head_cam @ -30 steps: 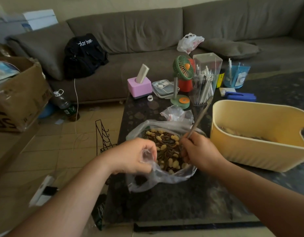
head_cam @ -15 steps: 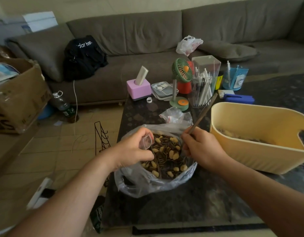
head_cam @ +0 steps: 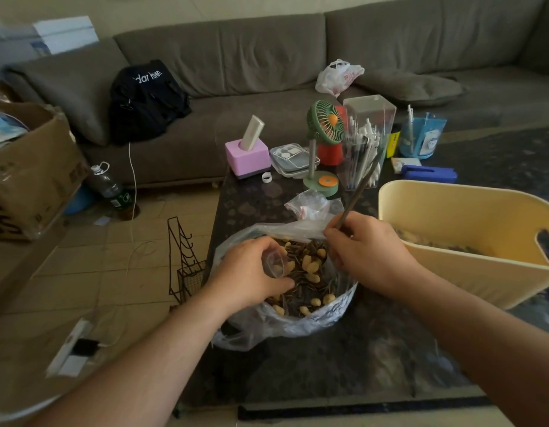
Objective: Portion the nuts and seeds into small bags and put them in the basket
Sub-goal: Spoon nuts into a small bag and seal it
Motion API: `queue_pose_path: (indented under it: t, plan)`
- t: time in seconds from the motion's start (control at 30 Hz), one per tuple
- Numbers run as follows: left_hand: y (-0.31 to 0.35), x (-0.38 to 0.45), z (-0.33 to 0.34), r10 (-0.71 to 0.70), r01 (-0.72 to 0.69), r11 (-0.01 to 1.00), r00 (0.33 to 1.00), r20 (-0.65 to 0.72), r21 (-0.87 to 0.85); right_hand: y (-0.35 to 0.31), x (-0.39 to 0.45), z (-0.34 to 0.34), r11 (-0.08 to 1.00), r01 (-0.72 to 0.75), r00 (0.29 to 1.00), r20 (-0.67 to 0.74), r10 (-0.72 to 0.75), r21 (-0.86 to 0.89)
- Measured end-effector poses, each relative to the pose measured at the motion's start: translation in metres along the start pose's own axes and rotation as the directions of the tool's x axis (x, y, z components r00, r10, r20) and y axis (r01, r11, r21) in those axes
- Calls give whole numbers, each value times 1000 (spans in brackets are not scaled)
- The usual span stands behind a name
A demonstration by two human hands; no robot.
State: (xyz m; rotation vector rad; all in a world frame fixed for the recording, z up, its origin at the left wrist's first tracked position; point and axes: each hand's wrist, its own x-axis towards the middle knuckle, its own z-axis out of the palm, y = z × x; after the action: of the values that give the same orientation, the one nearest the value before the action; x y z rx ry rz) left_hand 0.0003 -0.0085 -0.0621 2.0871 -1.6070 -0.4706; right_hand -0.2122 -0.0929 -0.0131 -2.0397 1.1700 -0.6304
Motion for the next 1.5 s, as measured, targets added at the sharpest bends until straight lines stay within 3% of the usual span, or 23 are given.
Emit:
queue_pose_path:
  t: [0.17, 0.4, 0.5, 0.67, 1.27, 1.5]
  plan:
    - [1, 1, 2, -65, 66, 997, 998, -28, 42, -10, -2, -5, 999, 50, 997, -59, -50, -6]
    - [13, 7, 10, -92, 92, 996, 996, 2, 17, -17, 0, -11, 962, 230, 967, -74, -242, -148]
    - [17, 9, 13, -104, 104, 995, 994, 21, 8, -19, 3, -9, 896, 347, 929, -26, -368, -279]
    - [23, 8, 16, -107, 108, 994, 994, 29, -13, -19, 4, -7, 780, 518, 841, 45, -538, -351]
    - [18, 8, 18, -113, 109, 986, 993, -26, -127, -22, 6, -9, 704, 616, 773, 100, -626, -354]
    - [16, 7, 16, -118, 116, 987, 993, -5, -107, -22, 3, -10, 730, 601, 788, 87, -610, -324]
